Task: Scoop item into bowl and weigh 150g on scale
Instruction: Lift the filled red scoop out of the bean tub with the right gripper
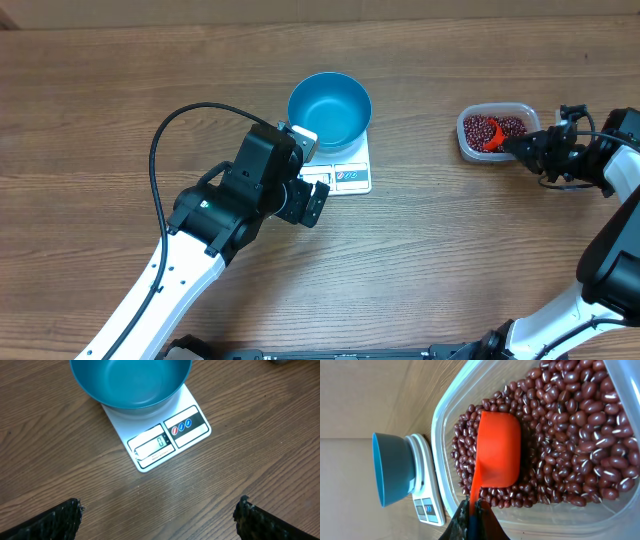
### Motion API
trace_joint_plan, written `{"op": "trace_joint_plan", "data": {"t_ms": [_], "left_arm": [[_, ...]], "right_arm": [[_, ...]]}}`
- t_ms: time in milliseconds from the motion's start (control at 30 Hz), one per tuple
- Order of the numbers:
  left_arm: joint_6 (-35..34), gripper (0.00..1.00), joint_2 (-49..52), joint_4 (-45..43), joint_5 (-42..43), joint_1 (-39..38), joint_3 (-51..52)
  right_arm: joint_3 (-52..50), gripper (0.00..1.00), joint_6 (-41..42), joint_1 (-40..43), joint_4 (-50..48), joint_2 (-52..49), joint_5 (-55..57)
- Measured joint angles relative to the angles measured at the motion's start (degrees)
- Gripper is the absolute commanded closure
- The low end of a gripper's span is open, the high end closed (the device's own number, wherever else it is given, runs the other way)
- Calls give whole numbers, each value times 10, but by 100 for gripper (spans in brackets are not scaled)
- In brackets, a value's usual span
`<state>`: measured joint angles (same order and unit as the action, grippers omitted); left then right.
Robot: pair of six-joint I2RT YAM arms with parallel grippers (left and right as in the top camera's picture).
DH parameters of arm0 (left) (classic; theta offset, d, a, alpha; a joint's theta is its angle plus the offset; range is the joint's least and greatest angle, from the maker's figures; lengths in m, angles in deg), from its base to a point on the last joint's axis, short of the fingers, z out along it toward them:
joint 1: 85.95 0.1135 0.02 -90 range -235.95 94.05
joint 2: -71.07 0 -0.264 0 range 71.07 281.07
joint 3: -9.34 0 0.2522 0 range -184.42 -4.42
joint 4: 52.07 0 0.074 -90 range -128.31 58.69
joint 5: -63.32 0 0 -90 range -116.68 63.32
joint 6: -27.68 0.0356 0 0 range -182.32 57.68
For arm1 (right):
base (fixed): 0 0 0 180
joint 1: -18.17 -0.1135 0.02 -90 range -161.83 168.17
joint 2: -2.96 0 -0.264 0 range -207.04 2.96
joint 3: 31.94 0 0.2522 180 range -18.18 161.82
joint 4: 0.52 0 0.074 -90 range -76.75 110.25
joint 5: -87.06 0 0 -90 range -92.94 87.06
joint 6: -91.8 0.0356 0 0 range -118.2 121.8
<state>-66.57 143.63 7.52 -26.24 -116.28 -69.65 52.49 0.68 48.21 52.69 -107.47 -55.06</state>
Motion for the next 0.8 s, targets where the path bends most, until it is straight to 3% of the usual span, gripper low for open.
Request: {"op": "trace_joint_plan", "data": {"t_ms": [800], "left_arm": [[0, 1, 0, 0, 0, 0, 0]], "right_arm": [[0, 96, 11, 44, 25, -11, -92]]}}
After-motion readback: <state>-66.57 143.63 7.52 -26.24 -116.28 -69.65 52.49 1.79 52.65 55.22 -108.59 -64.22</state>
